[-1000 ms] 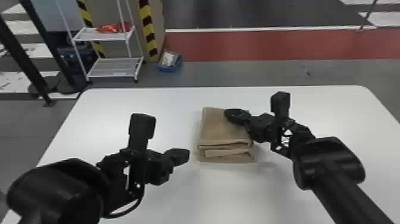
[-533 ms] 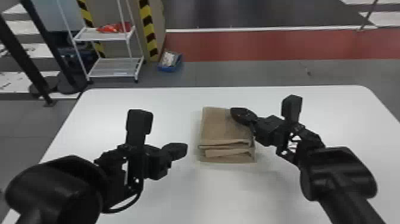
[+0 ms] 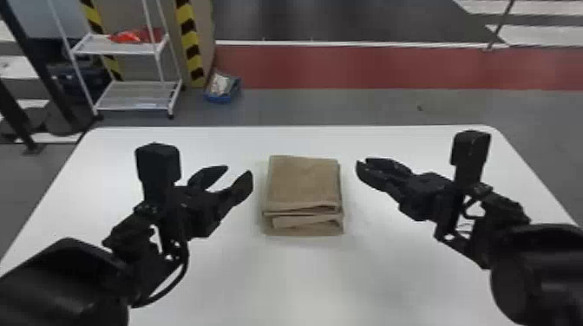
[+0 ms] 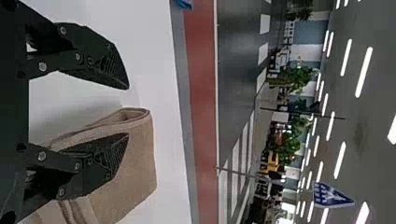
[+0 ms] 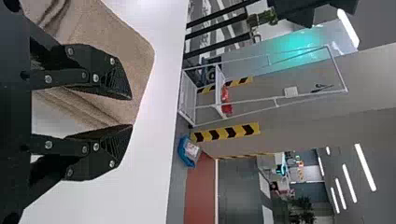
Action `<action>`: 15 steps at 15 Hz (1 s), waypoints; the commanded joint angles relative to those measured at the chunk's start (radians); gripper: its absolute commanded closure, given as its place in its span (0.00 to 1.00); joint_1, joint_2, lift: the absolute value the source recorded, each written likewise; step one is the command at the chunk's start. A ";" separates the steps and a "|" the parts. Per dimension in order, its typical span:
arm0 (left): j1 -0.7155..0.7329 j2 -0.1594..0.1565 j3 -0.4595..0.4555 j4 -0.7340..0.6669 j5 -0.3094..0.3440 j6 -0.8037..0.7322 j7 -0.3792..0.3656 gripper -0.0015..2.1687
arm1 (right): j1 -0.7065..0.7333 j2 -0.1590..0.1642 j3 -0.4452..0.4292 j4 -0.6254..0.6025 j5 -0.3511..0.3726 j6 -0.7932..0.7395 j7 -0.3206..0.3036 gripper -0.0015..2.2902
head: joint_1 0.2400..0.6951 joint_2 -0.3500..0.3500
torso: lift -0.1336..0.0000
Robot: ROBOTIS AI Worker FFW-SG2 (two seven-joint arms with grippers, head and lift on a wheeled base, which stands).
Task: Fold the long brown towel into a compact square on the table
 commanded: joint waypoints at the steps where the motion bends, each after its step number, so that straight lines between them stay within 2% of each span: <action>1: 0.033 -0.043 0.001 0.011 -0.067 -0.090 0.020 0.07 | 0.068 -0.003 -0.022 -0.091 0.012 0.029 -0.015 0.00 | 1.00 0.46 | 0.04; 4: 0.087 -0.062 0.004 0.026 -0.102 -0.246 0.078 0.06 | 0.149 -0.001 -0.045 -0.169 0.012 0.005 -0.049 0.02 | 1.00 0.47 | 0.04; 6: 0.124 -0.066 -0.001 0.031 -0.162 -0.295 0.110 0.06 | 0.223 0.010 -0.079 -0.212 -0.009 -0.042 -0.077 0.02 | 1.00 0.46 | 0.04; 8: 0.157 -0.062 0.001 0.031 -0.185 -0.341 0.113 0.06 | 0.279 0.026 -0.097 -0.234 -0.013 -0.100 -0.097 0.02 | 1.00 0.46 | 0.04; 10: 0.200 -0.051 0.012 0.026 -0.208 -0.415 0.135 0.06 | 0.359 0.043 -0.103 -0.255 -0.002 -0.250 -0.143 0.02 | 1.00 0.45 | 0.04; 12: 0.237 -0.028 0.027 0.029 -0.208 -0.498 0.136 0.06 | 0.427 0.057 -0.137 -0.266 -0.017 -0.351 -0.146 0.02 | 1.00 0.45 | 0.04; 15: 0.277 -0.025 0.033 0.044 -0.208 -0.648 0.152 0.06 | 0.517 0.060 -0.180 -0.290 -0.057 -0.483 -0.144 0.02 | 1.00 0.44 | 0.04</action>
